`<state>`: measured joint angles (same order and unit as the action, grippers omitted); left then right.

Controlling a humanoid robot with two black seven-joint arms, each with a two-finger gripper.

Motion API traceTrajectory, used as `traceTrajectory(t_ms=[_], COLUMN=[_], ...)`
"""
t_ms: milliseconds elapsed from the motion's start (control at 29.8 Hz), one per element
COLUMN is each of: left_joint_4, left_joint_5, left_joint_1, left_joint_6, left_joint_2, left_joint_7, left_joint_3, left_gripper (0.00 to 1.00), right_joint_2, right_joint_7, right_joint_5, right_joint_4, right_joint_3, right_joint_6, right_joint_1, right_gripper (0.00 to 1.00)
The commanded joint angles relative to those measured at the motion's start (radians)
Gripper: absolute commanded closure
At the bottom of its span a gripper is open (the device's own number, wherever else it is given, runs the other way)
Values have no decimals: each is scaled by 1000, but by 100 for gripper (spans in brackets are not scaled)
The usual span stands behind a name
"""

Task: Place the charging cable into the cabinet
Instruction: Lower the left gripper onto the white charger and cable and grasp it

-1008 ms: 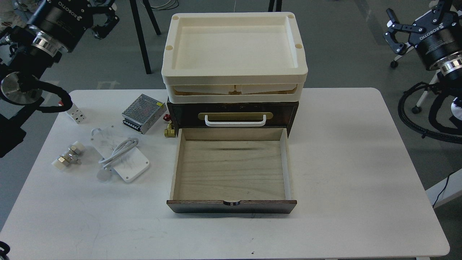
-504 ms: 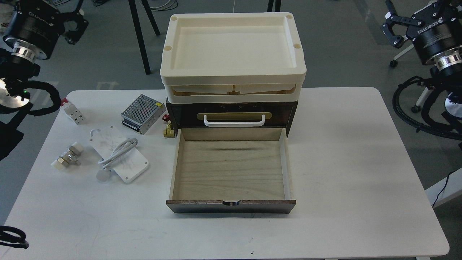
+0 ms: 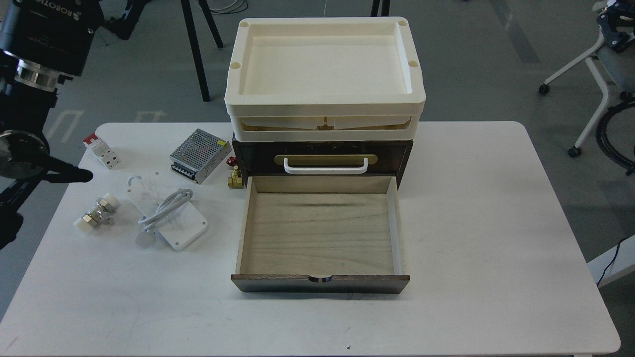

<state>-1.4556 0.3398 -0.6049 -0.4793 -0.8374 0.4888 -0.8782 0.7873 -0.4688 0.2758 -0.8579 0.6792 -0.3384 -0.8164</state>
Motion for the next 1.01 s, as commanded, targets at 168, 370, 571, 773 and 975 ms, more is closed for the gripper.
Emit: traceTrajectory(t_ms=[168, 370, 571, 773, 975], left_joint_4=[-97, 165, 404, 457, 599], left_joint_5=[1374, 1715, 1842, 1842, 1842], left_joint_1=[42, 25, 4, -4, -9], left_joint_6=[192, 329, 340, 360, 364], left_joint_2=[-296, -238, -60, 8, 78], left_joint_7=[0, 0, 0, 0, 0], left_joint_3=[293, 455, 472, 482, 482], left_gripper=[2, 3, 3, 3, 4], right_joint_2=[64, 72, 72, 72, 72], right_joint_7=[-5, -5, -5, -7, -8], right_joint_5=[11, 28, 28, 28, 29], right_joint_4=[2, 3, 3, 5, 5], right_joint_3=[0, 3, 3, 5, 5], right_joint_6=[47, 47, 47, 45, 45], right_joint_1=[82, 112, 126, 126, 128], right_gripper=[0, 0, 0, 0, 0])
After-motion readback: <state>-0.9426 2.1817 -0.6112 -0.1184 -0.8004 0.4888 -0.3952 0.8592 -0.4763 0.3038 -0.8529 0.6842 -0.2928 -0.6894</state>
